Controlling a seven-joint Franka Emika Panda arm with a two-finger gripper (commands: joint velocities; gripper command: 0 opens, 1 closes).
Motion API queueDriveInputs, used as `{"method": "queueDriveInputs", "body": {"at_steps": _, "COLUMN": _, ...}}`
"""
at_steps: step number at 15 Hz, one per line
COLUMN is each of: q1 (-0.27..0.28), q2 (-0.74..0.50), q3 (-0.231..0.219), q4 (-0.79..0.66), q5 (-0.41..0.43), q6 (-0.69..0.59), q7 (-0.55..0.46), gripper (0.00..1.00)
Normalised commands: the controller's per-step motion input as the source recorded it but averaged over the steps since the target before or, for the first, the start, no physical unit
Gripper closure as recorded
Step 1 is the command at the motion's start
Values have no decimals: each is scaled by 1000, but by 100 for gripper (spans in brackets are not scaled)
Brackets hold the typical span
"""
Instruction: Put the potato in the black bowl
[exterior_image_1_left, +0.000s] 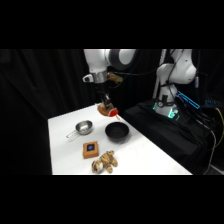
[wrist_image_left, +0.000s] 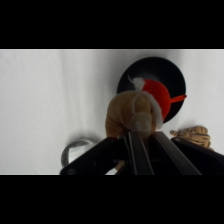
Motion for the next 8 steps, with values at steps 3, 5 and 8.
{"method": "queueDriveInputs", "body": {"at_steps": 3, "q1": 128, "q2": -409, "q3": 96, "q4": -588, "q5": -9, "q6": 432, "q7": 85, "gripper": 95}}
{"method": "queueDriveInputs", "body": {"at_steps": 5, "q1": 117, "q2": -254, "q3": 85, "q4": -470, "q5": 6, "q6": 498, "q7": 61, "gripper": 95}}
{"method": "queueDriveInputs", "body": {"at_steps": 8, "q1": 79, "q2": -53, "q3": 54, "q4": -333, "q5": -48, "q6": 547, "q7": 63, "gripper": 96}}
